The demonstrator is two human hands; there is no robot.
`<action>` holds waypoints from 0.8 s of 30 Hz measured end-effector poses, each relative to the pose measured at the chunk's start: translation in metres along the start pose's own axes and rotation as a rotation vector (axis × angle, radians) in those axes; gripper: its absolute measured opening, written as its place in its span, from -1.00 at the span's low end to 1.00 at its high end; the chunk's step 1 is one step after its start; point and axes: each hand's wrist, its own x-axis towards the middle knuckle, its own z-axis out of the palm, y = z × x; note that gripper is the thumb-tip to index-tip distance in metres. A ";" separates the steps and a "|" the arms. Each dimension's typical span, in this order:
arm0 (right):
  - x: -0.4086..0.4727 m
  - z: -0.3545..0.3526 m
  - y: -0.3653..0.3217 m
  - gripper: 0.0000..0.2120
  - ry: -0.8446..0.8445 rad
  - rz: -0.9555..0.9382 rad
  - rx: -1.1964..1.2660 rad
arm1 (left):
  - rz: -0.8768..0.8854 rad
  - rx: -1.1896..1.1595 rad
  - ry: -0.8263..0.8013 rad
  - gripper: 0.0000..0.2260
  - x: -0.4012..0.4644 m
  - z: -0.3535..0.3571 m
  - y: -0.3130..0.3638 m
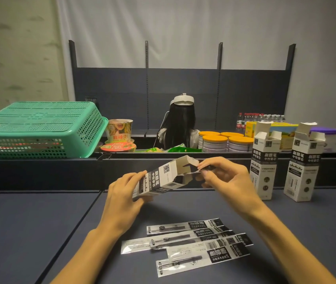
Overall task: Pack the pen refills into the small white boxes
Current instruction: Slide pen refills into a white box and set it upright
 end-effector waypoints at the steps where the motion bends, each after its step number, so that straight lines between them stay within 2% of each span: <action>1: 0.000 0.001 0.004 -0.87 0.025 -0.073 -0.077 | -0.001 -0.001 -0.002 -0.40 0.000 0.000 0.001; 6: -0.002 0.006 0.018 -0.82 0.030 -0.450 -0.411 | -0.001 -0.005 -0.014 -0.41 0.000 0.001 0.001; 8: -0.003 0.009 0.019 -0.72 0.045 -0.514 -0.478 | 0.003 -0.002 -0.016 -0.41 0.000 0.000 0.001; 10: -0.003 0.009 0.018 -0.72 0.062 -0.538 -0.515 | 0.011 -0.001 -0.020 -0.41 0.000 0.000 0.002; 16: -0.004 0.012 0.022 -0.81 -0.015 -0.521 -0.566 | 0.024 -0.011 -0.022 -0.41 -0.001 0.000 0.003; 20: -0.004 0.015 0.026 -0.77 -0.129 -0.466 -0.606 | 0.051 -0.026 -0.034 -0.41 0.000 0.001 0.006; 24: -0.008 0.018 0.028 -0.67 -0.274 -0.308 -0.541 | 0.058 -0.021 -0.048 -0.40 -0.001 0.002 0.004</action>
